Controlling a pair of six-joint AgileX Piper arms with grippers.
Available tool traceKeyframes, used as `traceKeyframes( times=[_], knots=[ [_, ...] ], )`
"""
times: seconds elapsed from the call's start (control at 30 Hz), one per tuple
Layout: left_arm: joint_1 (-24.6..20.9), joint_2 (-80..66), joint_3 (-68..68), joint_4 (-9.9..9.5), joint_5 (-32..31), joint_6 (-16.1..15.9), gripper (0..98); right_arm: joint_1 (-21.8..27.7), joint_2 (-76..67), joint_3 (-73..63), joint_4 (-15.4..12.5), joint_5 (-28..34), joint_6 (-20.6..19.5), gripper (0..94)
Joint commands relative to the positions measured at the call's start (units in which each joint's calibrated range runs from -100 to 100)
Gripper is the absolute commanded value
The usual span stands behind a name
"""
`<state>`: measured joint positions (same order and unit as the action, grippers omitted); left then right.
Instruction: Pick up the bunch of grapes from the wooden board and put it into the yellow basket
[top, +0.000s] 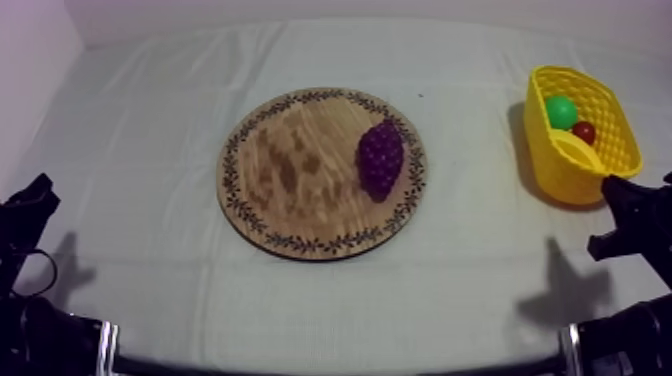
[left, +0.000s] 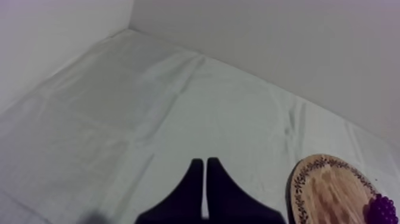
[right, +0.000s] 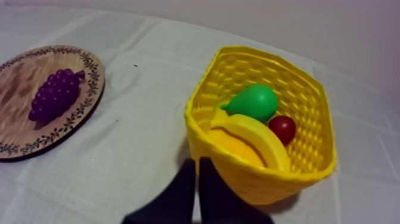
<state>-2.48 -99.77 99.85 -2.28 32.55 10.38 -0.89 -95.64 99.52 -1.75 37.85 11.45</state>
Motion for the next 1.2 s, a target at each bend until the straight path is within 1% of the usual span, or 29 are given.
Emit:
traceKeyframes(
  times=[0.0, 0.23, 0.4, 0.47, 0.73, 0.83, 0.97, 1.03, 1.07, 1.17],
  knots=[
    [-0.01, 0.03, 0.04, 0.01, 0.03, 0.0, 0.0, -0.02, -0.03, 0.04, 0.02, -0.03, 0.0, 0.3],
    [-0.01, 0.03, 0.04, 0.01, 0.03, 0.0, 0.0, -0.09, -0.03, 0.04, 0.02, -0.03, 0.02, 0.3],
    [-0.01, 0.03, 0.04, 0.01, 0.03, 0.0, 0.0, -1.54, -0.09, 0.04, 0.02, -0.03, 0.14, 0.3],
    [-0.01, 0.03, 0.04, 0.01, 0.03, 0.0, 0.0, -3.03, -0.1, 0.04, 0.02, -0.03, 0.25, 0.3],
    [-0.01, 0.03, 0.04, 0.01, 0.03, 0.0, 0.0, -12.23, -0.12, 0.12, 0.71, 0.95, -0.66, 0.4],
    [-0.01, 0.03, 0.04, 0.01, 0.03, 0.0, 0.0, -14.08, -0.09, 0.14, 0.77, 1.0, -1.46, 0.4],
    [-0.01, 0.03, 0.04, 0.01, 0.03, 0.0, 0.0, -15.32, -0.05, 0.12, 0.99, 1.3, -3.58, 0.5],
    [-0.01, 0.03, 0.04, 0.01, 0.03, 0.0, 0.0, -16.19, -0.04, -0.17, 2.0, 1.99, -4.39, 0.5],
    [-0.01, 0.03, 0.04, 0.01, 0.03, 0.0, 0.0, -16.97, 0.04, -0.51, 3.02, 2.55, -5.09, 0.5],
    [-0.01, 0.03, 0.04, 0.01, 0.03, 0.0, 0.0, -20.71, 1.82, -2.98, 7.31, 5.11, -8.72, 0.5]
  ],
)
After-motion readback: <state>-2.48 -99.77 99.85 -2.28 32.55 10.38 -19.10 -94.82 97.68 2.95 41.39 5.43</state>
